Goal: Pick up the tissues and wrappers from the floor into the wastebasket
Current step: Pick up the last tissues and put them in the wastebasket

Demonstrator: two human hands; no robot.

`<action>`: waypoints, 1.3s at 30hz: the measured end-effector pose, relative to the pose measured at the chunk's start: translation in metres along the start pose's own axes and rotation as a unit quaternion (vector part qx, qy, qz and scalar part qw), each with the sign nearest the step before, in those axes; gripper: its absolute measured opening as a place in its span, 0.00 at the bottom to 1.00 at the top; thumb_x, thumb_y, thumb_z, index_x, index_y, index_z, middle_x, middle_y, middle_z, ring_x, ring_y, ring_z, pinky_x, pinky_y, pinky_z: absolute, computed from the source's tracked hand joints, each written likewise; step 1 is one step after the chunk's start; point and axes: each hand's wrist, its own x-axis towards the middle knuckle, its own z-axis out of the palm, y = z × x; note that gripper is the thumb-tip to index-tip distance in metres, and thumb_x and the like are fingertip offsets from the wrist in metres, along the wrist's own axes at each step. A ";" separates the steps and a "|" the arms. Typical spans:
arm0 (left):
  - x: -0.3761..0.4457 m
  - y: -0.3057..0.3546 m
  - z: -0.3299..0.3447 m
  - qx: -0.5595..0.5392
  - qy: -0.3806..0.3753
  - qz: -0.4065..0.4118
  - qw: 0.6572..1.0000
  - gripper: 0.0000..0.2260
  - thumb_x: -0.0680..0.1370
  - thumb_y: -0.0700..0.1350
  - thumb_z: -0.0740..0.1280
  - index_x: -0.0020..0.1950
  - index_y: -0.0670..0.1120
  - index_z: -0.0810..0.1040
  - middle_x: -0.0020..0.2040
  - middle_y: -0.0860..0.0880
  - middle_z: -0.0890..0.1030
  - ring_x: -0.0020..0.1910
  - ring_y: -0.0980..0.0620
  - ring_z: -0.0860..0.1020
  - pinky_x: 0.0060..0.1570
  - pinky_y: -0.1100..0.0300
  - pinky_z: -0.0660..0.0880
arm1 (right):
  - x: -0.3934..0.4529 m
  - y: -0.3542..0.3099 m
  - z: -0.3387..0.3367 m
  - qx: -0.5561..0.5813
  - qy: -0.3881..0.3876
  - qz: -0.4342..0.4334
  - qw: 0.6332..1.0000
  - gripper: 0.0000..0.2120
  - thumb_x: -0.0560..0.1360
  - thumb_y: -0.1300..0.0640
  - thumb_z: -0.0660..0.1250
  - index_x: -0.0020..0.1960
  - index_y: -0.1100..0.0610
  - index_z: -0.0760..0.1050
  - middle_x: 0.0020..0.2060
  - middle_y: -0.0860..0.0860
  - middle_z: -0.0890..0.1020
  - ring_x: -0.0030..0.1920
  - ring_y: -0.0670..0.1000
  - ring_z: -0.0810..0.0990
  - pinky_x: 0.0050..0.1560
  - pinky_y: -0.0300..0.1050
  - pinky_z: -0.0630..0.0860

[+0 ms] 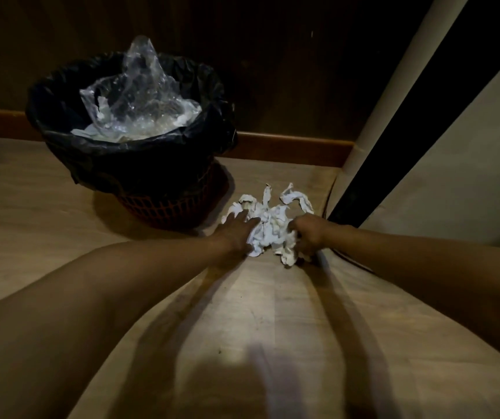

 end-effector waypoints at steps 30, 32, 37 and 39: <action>-0.066 -0.007 -0.025 -0.096 0.074 0.033 0.992 0.42 0.68 0.46 0.78 0.75 0.44 0.57 0.68 0.39 0.72 0.63 0.38 0.75 0.59 0.50 0.76 | 0.030 -0.021 0.000 0.134 0.099 -0.014 0.986 0.14 0.69 0.52 0.74 0.50 0.59 0.81 0.48 0.58 0.84 0.50 0.60 0.82 0.45 0.44 0.74; -0.055 -0.001 -0.023 -0.077 0.053 0.023 0.995 0.51 0.68 0.48 0.79 0.80 0.48 0.48 0.76 0.40 0.62 0.70 0.38 0.70 0.66 0.47 0.72 | 0.021 -0.022 -0.005 0.124 0.099 -0.034 0.987 0.17 0.69 0.52 0.75 0.53 0.59 0.80 0.49 0.57 0.83 0.51 0.59 0.81 0.46 0.44 0.74; -0.048 0.006 -0.012 -0.005 0.014 0.022 1.000 0.31 0.73 0.49 0.74 0.74 0.47 0.68 0.71 0.42 0.71 0.68 0.41 0.72 0.64 0.54 0.71 | 0.000 -0.007 -0.019 0.102 0.114 -0.015 0.988 0.25 0.68 0.53 0.76 0.60 0.60 0.70 0.51 0.58 0.78 0.52 0.61 0.78 0.43 0.47 0.73; -0.052 0.008 -0.013 -0.002 0.040 0.023 0.999 0.24 0.72 0.49 0.74 0.67 0.47 0.75 0.65 0.42 0.77 0.63 0.41 0.76 0.59 0.55 0.73 | -0.010 0.000 -0.023 0.092 0.117 -0.010 0.989 0.27 0.69 0.55 0.76 0.63 0.59 0.69 0.51 0.58 0.76 0.52 0.61 0.78 0.44 0.47 0.73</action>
